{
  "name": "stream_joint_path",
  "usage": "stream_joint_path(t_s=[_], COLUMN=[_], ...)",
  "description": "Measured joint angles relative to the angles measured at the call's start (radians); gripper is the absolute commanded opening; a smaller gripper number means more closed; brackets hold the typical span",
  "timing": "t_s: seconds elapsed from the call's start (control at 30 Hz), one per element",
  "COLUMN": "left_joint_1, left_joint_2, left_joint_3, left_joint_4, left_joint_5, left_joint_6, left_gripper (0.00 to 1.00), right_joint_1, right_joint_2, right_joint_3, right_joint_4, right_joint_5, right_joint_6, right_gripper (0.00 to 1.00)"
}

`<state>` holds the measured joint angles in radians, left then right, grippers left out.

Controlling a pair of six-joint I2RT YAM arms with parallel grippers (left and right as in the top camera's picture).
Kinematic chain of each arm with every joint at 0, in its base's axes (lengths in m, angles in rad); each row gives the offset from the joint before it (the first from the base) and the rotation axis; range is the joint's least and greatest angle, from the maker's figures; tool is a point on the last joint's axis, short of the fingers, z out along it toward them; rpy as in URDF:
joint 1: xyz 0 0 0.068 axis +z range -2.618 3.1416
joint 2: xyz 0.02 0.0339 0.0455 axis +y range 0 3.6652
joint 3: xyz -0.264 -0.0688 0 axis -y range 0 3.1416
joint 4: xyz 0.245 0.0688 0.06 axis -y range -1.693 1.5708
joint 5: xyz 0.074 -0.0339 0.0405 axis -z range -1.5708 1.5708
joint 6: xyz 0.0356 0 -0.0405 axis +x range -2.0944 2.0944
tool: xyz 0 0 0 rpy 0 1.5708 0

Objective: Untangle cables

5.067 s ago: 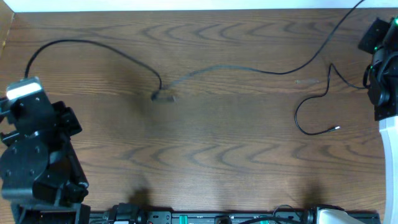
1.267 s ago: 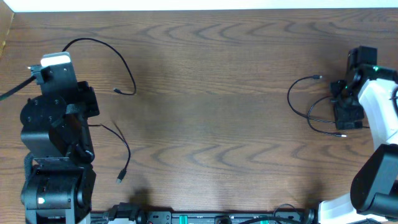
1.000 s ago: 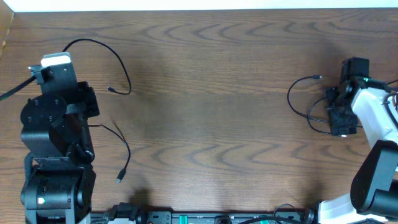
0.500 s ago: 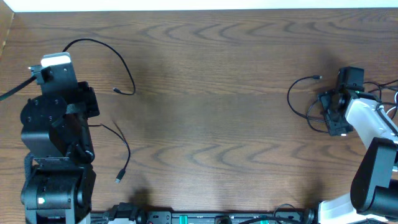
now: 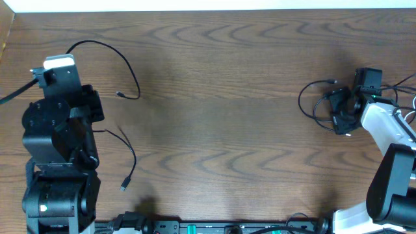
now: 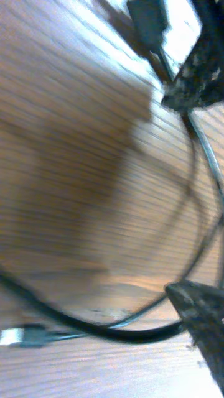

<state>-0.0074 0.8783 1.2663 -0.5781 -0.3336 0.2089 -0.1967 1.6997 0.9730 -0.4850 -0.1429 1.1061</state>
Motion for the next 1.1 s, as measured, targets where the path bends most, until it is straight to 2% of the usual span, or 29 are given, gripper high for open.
stream_joint_path(t_s=[0.17, 0.27, 0.37, 0.47, 0.5, 0.53, 0.63, 0.93, 1.1], left_joint_1=[0.0, 0.0, 0.0, 0.0, 0.0, 0.0, 0.0, 0.0, 0.0], left_joint_2=[0.008, 0.01, 0.01, 0.01, 0.01, 0.01, 0.01, 0.01, 0.01], left_joint_3=[0.0, 0.0, 0.0, 0.0, 0.0, 0.0, 0.0, 0.0, 0.0], left_joint_4=[0.0, 0.0, 0.0, 0.0, 0.0, 0.0, 0.0, 0.0, 0.0], left_joint_5=[0.0, 0.0, 0.0, 0.0, 0.0, 0.0, 0.0, 0.0, 0.0], left_joint_6=[0.0, 0.0, 0.0, 0.0, 0.0, 0.0, 0.0, 0.0, 0.0], left_gripper=[0.07, 0.08, 0.07, 0.08, 0.07, 0.08, 0.07, 0.07, 0.08], right_joint_1=[0.001, 0.005, 0.014, 0.026, 0.031, 0.033, 0.034, 0.027, -0.022], right_joint_2=[0.0, 0.0, 0.0, 0.0, 0.0, 0.0, 0.0, 0.0, 0.0], right_joint_3=[0.0, 0.0, -0.002, -0.002, -0.002, -0.002, -0.002, -0.002, -0.002], right_joint_4=[-0.035, -0.024, 0.035, 0.141, 0.176, 0.209, 0.267, 0.339, 0.365], right_joint_5=[-0.124, -0.138, -0.134, -0.12, -0.111, -0.103, -0.061, 0.134, 0.249], right_joint_6=[0.0, -0.009, -0.031, -0.081, -0.098, -0.122, -0.161, -0.206, -0.218], right_gripper=[0.8, 0.87, 0.88, 0.84, 0.77, 0.65, 0.01, 0.01, 0.01])
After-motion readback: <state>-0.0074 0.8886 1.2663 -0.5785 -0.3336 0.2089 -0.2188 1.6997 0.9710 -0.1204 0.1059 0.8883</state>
